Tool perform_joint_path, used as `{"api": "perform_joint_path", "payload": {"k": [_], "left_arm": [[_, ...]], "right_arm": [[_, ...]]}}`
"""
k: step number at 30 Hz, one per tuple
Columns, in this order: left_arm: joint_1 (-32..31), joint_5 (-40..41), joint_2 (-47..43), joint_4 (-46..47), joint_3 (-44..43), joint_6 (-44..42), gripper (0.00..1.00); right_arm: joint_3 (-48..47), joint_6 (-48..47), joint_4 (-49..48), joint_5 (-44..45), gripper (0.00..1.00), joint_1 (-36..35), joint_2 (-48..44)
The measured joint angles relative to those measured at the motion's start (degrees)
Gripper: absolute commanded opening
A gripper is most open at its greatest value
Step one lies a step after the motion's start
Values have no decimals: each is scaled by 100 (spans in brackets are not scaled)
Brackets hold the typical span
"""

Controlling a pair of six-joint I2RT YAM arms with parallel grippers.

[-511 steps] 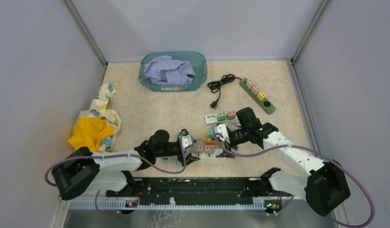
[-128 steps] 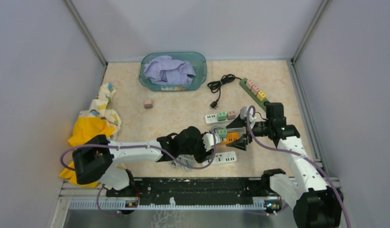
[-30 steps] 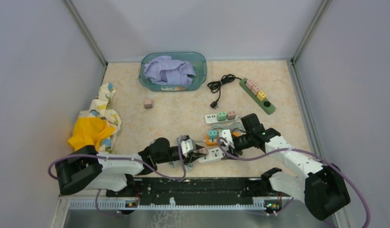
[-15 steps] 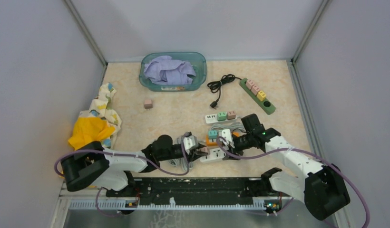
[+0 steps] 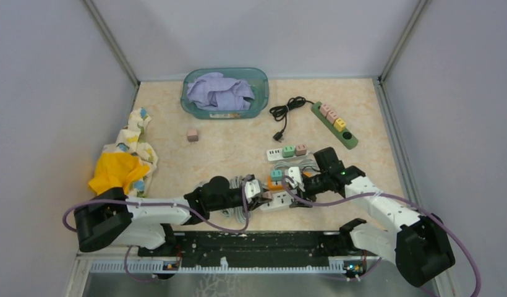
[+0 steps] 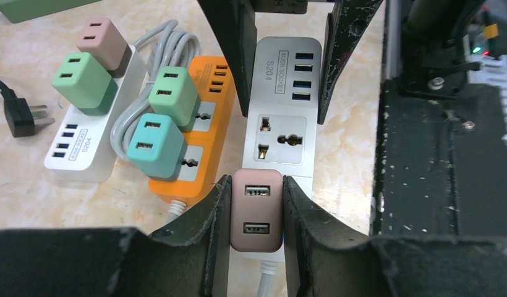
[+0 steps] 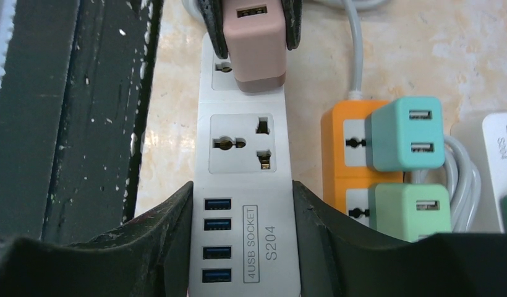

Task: Pull the plug off the socket
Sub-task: Remove the plug from the socket.

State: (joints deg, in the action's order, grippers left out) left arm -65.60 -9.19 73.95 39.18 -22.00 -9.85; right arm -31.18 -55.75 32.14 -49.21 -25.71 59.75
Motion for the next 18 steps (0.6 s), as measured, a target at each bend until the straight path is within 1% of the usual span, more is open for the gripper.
{"api": "perform_joint_path", "payload": {"k": [2, 3, 5, 7, 9, 12, 14, 18], "left_arm": [[249, -240, -170, 238, 212, 304, 0], [424, -533, -341, 542, 446, 616, 0], [743, -778, -503, 879, 664, 868, 0], [835, -946, -643, 1016, 776, 951, 0], [656, -793, -717, 787, 654, 730, 0], [131, -212, -490, -160, 52, 131, 0], [-31, -28, -247, -664, -321, -79, 0], [-85, 52, -153, -817, -417, -170, 0]], "right_arm": [[0, 7, -46, -107, 0, -7, 2], [0, 13, -94, -179, 0, -13, 2], [-13, 57, -269, -332, 0, -17, 11], [-50, 87, -330, -404, 0, -44, 33], [-52, 87, -356, -380, 0, -37, 55], [-46, 90, -164, -262, 0, -35, 74], [-42, 87, -68, -138, 0, -22, 87], [-42, 90, -42, -59, 0, -9, 105]]}}
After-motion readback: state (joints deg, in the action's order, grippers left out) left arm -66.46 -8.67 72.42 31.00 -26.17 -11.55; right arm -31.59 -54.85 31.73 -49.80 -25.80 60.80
